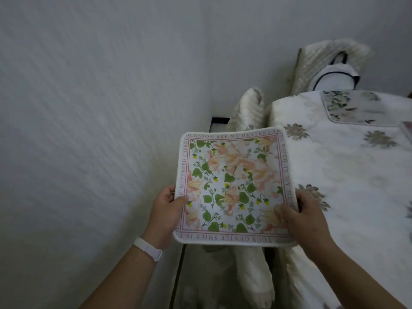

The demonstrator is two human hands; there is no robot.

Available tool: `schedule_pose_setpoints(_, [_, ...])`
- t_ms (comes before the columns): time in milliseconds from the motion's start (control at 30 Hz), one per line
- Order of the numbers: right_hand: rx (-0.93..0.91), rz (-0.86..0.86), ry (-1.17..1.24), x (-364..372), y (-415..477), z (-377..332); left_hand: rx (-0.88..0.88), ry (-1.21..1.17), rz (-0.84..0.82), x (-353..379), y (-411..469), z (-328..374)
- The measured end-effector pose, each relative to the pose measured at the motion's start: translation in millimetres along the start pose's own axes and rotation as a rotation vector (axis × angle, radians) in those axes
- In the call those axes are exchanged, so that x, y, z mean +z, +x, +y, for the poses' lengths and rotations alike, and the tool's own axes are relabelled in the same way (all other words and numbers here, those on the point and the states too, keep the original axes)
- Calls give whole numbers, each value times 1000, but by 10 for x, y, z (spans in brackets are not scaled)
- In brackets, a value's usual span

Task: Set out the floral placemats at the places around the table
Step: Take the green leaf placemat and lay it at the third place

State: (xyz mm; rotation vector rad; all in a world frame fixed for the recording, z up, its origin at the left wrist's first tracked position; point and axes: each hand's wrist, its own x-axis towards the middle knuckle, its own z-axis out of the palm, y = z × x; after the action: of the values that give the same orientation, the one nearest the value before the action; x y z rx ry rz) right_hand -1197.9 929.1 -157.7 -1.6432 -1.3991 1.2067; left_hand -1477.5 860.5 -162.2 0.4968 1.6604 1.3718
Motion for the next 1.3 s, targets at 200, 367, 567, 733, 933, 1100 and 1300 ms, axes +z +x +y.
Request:
schedule_pose_setpoints(200, [120,227,87,-96,298,-33,-24,79,-268,667,848,345])
schedule_pose_setpoints(367, [220,484,103,-37,636,-157,-58,147,-532,1330,1663,654])
schedule_pose_setpoints(567, [318,720,109,55,848,-342,-64,271,-785,2032,2413,872])
schedule_pose_setpoints(733, [411,814,134,36,883,-453,-52,346,-938,2530,2626,1014])
schedule_pose_setpoints(933, [470,958,185,-143,757,-451,-74,420,-1100,3077,2475,981])
schedule_pose_setpoints(1100, [505,1003,229,-318,735,-270,-110,449,-1152,3318,2352,873])
schedule_pose_setpoints(1300, [513,962,267,-389,875,-11,-98,496,-1129,3546,2373,788])
